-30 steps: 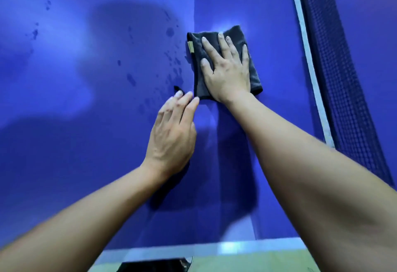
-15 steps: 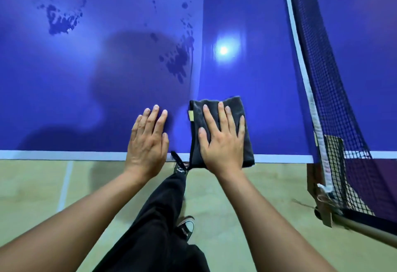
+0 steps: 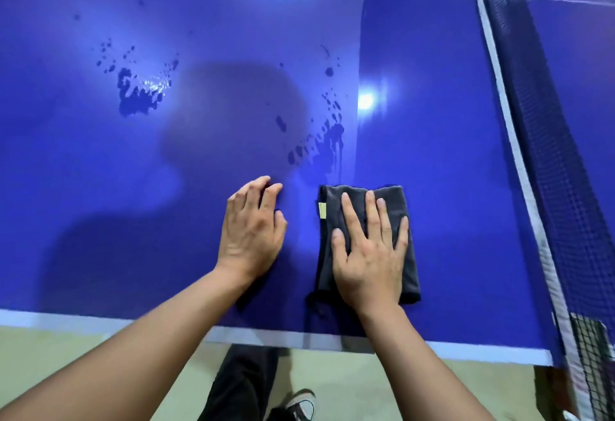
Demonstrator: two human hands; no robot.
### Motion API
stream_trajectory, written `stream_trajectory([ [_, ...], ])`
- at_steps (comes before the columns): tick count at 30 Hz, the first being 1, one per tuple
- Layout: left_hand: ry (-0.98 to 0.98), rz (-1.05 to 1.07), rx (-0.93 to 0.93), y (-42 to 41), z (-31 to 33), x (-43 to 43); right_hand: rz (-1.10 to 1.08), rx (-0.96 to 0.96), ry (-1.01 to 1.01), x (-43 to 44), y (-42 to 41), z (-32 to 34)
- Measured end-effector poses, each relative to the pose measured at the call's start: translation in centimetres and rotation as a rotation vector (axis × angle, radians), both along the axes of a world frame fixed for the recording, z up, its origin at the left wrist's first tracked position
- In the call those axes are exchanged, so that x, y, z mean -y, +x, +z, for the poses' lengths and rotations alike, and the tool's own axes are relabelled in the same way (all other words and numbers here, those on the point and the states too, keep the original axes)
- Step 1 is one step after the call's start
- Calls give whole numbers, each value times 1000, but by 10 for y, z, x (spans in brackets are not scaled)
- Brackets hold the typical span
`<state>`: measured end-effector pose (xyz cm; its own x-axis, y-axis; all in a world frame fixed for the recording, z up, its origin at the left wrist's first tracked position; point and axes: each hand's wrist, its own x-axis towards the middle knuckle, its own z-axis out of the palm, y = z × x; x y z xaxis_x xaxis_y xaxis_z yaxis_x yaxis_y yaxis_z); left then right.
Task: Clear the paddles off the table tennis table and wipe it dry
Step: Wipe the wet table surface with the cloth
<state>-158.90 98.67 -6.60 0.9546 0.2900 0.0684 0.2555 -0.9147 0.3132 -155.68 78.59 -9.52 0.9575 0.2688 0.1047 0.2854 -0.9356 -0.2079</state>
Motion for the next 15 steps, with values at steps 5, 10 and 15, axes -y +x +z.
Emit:
stream_trajectory([
  [5, 14, -15, -23, 92, 0, -48, 7, -23, 18, -45, 98, -1],
  [10, 1, -79, -33, 193, 3, -97, 44, -58, 9, -91, 209, 6],
  [15, 25, -62, -50, 257, -1, -137, 12, -89, -2, -135, 317, 10],
])
